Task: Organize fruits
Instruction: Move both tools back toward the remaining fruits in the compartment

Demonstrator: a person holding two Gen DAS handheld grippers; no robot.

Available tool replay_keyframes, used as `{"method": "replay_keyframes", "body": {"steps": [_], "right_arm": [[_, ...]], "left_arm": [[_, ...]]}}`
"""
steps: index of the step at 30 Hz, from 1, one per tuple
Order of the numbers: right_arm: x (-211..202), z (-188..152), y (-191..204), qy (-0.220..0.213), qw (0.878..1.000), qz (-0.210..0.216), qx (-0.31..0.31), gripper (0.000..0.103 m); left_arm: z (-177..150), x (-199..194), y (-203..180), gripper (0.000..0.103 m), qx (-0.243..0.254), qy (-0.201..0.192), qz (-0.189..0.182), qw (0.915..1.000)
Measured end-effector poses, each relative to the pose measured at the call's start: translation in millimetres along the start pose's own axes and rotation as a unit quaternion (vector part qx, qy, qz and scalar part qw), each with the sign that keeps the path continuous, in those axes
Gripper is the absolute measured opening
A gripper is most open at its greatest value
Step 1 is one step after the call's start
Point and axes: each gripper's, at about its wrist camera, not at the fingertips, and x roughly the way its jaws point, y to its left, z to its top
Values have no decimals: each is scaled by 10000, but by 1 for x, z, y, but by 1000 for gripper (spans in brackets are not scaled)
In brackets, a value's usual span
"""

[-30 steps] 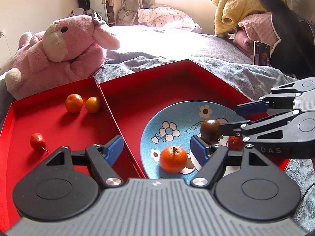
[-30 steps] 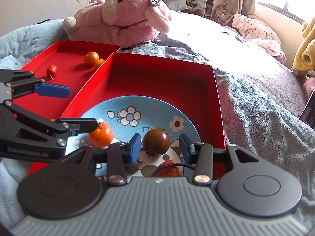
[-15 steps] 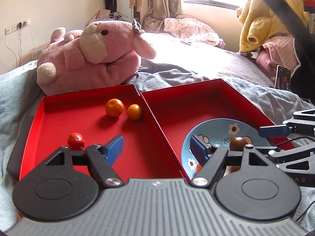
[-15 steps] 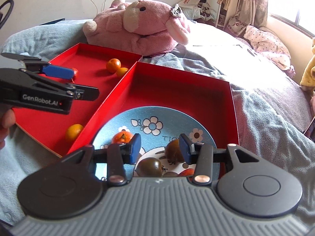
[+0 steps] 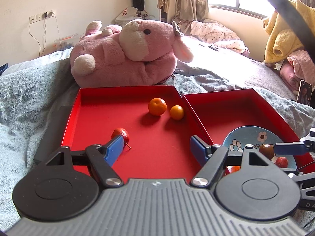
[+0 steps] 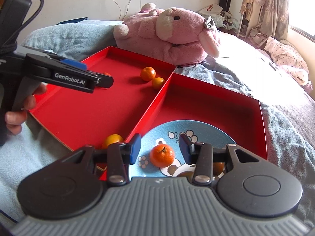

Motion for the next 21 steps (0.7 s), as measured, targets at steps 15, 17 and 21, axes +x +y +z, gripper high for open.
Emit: {"method": "replay_keyframes", "body": {"steps": [15,17,21], "right_arm": [[26,19,51,266,9945,746,-679,44],[32,20,58,363,9920,771,-927,44],[42,15,70,588,9857,752,-1387,44]], "left_arm": [[-1,-3,29,79,-371,44,146,9992],[-1,-3,28,79,-335,29,120,9994],[-1,-2,27,79,-298,20,86,9995]]}}
